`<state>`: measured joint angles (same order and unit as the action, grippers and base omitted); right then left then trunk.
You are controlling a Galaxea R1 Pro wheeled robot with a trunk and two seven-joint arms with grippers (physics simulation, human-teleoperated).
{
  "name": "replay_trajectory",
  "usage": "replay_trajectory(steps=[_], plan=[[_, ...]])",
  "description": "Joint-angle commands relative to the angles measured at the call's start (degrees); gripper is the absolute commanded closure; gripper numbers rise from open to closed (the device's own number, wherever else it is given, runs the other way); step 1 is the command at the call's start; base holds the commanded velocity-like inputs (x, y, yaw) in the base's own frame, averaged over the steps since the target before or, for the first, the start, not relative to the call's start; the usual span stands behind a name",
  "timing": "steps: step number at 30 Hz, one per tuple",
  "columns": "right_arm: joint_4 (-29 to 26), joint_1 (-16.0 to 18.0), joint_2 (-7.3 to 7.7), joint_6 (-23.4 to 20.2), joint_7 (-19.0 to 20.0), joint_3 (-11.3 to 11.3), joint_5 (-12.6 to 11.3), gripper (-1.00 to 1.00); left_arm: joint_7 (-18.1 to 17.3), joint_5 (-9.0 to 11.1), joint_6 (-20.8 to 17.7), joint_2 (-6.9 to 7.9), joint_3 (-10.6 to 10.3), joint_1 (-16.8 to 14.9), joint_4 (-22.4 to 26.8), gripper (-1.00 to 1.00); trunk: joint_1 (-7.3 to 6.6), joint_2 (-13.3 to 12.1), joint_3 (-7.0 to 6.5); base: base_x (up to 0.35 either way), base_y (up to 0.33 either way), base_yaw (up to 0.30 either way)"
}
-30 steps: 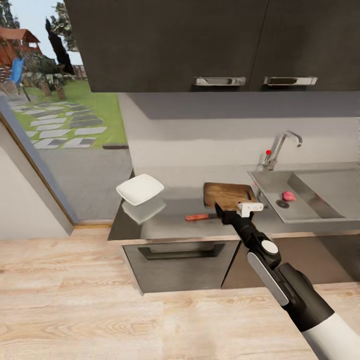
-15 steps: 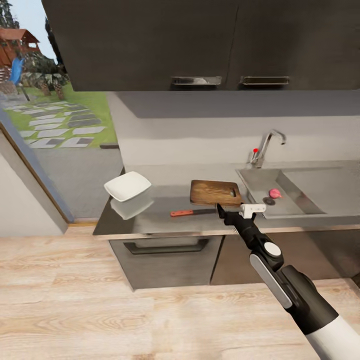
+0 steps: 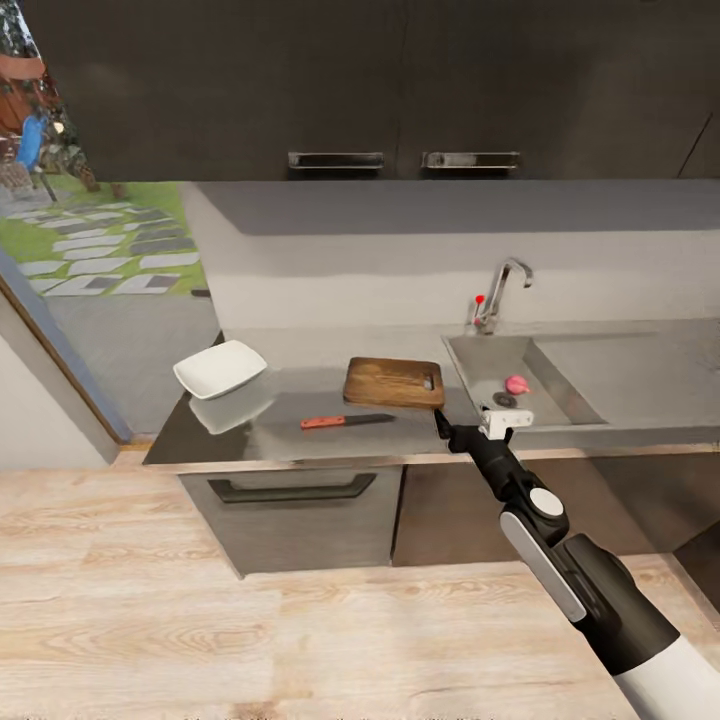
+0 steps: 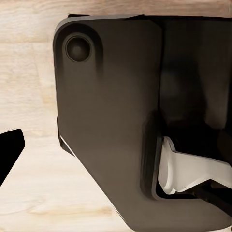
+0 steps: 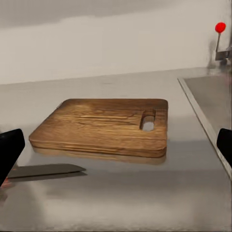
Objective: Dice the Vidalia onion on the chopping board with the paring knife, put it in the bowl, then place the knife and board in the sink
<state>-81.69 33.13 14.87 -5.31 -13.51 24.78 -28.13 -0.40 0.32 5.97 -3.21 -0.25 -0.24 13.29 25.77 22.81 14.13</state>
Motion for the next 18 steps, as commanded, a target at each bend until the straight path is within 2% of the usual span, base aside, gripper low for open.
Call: replay_trajectory(steps=[1, 18], plan=[[-0.11, 0.06, 0.09, -0.15, -0.47, 0.18, -0.34, -1.00, -0.04, 0.03, 0.18, 0.00, -0.02, -0.02, -0.01, -1.00, 0.02, 0.11, 0.11, -0.129, -0.297, 0.000], [-0.13, 0.00, 0.16, -0.14, -0.47, 0.18, -0.34, -1.00, -0.01, 0.06, 0.18, 0.02, -0.02, -0.02, -0.10, -1.00, 0.02, 0.11, 0.11, -0.107, -0.296, 0.000]])
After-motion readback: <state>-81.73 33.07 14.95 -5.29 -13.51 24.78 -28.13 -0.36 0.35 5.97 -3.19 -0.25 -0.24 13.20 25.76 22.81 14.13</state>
